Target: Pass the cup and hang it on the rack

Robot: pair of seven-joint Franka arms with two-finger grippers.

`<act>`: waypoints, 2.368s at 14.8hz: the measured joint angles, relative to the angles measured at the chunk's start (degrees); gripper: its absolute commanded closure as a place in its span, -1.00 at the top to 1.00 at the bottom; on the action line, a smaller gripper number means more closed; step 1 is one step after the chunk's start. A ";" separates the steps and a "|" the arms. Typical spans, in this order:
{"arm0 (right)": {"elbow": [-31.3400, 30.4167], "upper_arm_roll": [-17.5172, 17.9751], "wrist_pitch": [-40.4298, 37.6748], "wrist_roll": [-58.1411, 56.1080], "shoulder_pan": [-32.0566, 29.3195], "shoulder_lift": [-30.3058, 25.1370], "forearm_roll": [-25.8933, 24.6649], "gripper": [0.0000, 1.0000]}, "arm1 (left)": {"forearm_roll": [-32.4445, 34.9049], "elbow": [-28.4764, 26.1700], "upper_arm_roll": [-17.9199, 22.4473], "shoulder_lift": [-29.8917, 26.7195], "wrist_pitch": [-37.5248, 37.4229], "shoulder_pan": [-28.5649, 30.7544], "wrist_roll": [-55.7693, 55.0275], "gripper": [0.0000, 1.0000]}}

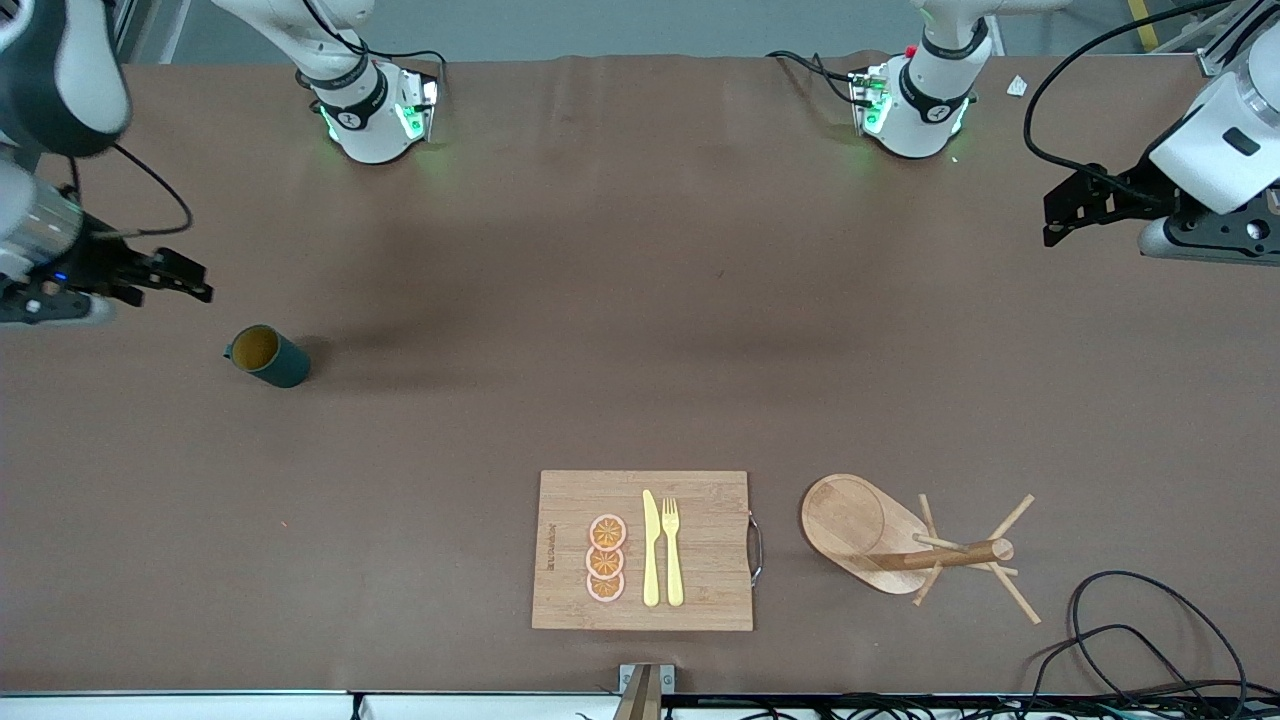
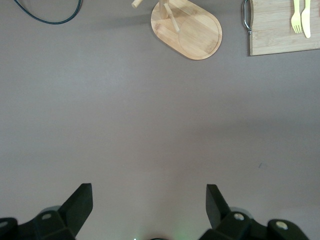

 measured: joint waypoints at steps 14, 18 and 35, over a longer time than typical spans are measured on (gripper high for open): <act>13.41 0.28 -12.20 -0.43 0.01 1.96 -0.05 1.00 | 0.00 0.01 -1.56 0.03 0.00 -0.01 -2.78 1.00; 13.41 0.31 -12.14 -0.43 0.01 2.06 -0.05 1.00 | 0.00 0.02 -1.58 0.03 0.00 0.00 -2.95 1.00; -15.22 -0.09 20.50 1.03 -0.72 5.15 0.02 1.00 | 0.00 0.07 -1.82 0.03 -0.04 0.09 -2.96 1.00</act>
